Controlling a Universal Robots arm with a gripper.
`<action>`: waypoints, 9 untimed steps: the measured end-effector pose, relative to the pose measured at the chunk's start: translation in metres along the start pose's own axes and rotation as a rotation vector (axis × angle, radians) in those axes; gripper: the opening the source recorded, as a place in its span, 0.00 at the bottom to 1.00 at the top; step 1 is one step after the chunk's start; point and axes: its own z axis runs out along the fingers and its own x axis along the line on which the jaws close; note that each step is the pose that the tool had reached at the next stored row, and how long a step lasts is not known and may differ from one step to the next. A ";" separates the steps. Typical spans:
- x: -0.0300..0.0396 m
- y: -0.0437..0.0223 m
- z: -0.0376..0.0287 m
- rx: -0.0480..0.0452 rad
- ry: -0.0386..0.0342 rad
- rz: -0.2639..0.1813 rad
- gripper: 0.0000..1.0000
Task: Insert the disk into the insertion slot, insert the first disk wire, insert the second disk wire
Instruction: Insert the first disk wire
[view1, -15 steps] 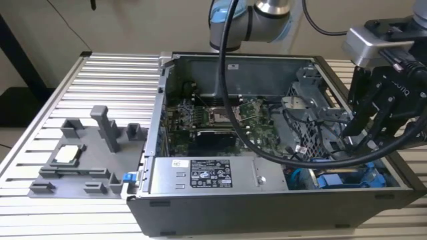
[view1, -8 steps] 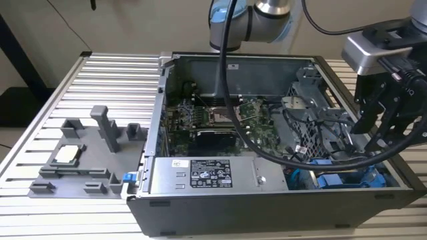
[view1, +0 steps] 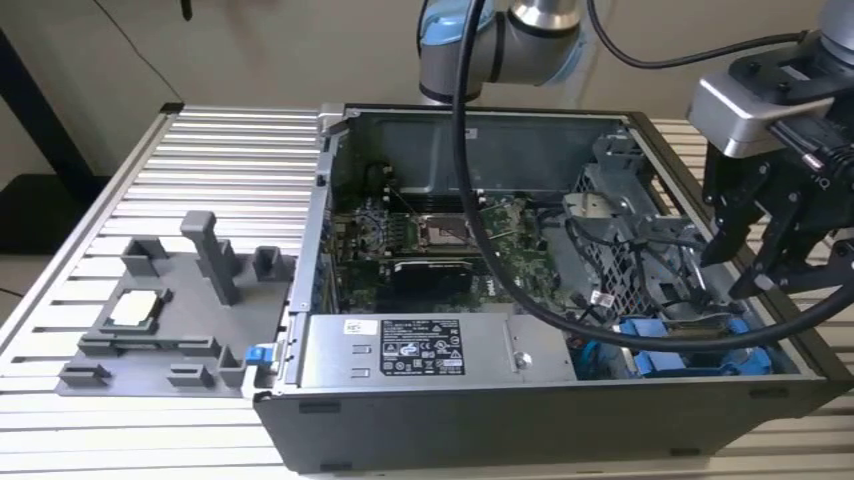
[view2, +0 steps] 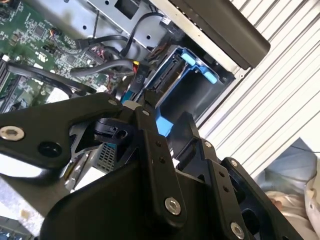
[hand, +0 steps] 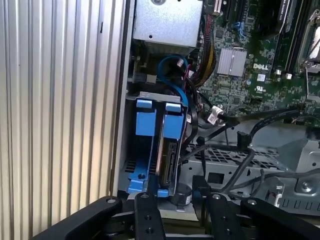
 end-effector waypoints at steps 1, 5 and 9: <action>-0.0007 -0.0001 0.0000 0.0009 -0.0009 -0.002 0.41; -0.0057 -0.0008 0.0002 0.0022 -0.0019 -0.007 0.41; -0.0101 -0.0027 0.0007 0.0022 -0.0025 -0.011 0.41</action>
